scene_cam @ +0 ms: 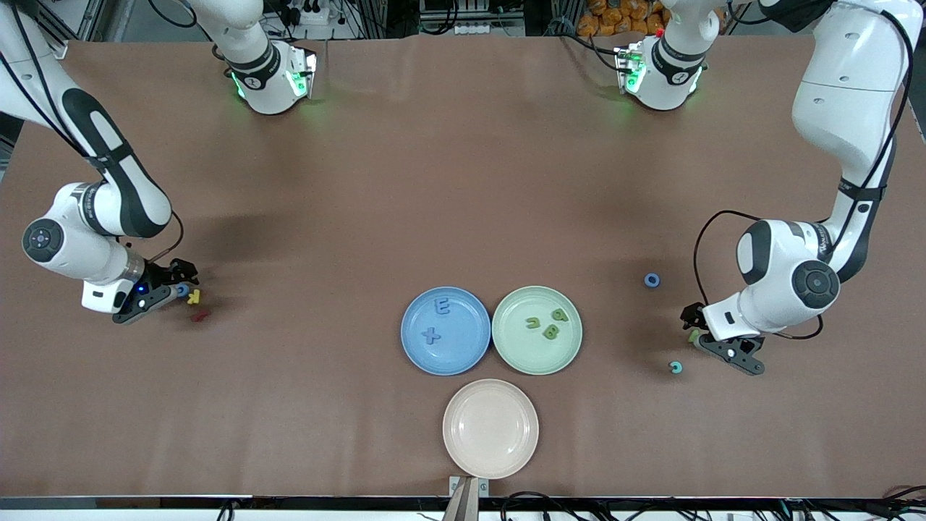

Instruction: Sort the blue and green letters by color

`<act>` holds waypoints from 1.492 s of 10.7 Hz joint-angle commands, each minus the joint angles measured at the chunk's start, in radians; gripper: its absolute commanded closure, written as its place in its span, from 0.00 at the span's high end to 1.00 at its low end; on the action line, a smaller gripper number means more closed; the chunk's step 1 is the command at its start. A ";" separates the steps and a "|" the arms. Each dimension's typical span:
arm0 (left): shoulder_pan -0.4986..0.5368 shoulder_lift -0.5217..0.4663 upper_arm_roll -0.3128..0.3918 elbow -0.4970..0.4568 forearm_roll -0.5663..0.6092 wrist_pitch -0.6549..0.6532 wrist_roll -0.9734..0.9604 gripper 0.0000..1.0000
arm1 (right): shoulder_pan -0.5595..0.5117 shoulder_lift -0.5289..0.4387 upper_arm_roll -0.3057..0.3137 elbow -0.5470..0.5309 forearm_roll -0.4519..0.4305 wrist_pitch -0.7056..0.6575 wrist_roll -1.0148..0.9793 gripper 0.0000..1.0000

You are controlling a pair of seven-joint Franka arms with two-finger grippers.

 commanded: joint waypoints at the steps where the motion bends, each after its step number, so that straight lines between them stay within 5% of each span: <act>1: 0.011 0.013 -0.011 -0.012 0.022 0.042 0.011 1.00 | -0.022 0.020 0.010 -0.010 -0.027 0.051 -0.006 1.00; 7: 0.011 0.030 -0.011 -0.049 0.020 0.114 0.007 1.00 | -0.025 0.021 0.010 -0.008 -0.027 0.041 -0.008 1.00; 8: 0.011 0.030 -0.011 -0.050 0.020 0.114 0.004 0.90 | -0.023 0.015 0.010 -0.008 -0.027 0.038 -0.009 1.00; 10: 0.013 0.030 -0.010 -0.052 0.020 0.112 0.001 0.52 | -0.035 0.012 0.010 -0.007 -0.027 0.037 -0.045 0.92; 11: 0.013 0.030 -0.010 -0.052 0.020 0.112 0.001 0.37 | -0.037 0.012 0.010 -0.007 -0.027 0.037 -0.048 0.72; 12: 0.011 0.030 -0.010 -0.053 0.020 0.112 0.000 0.28 | -0.038 0.012 0.010 -0.004 -0.027 0.037 -0.083 0.22; 13: 0.011 0.030 -0.010 -0.053 0.020 0.114 0.000 0.23 | -0.045 0.012 0.010 -0.001 -0.027 0.037 -0.124 0.00; 16: 0.011 0.021 -0.010 -0.047 0.004 0.108 -0.054 0.17 | -0.045 0.014 0.010 0.013 -0.027 0.037 -0.125 0.00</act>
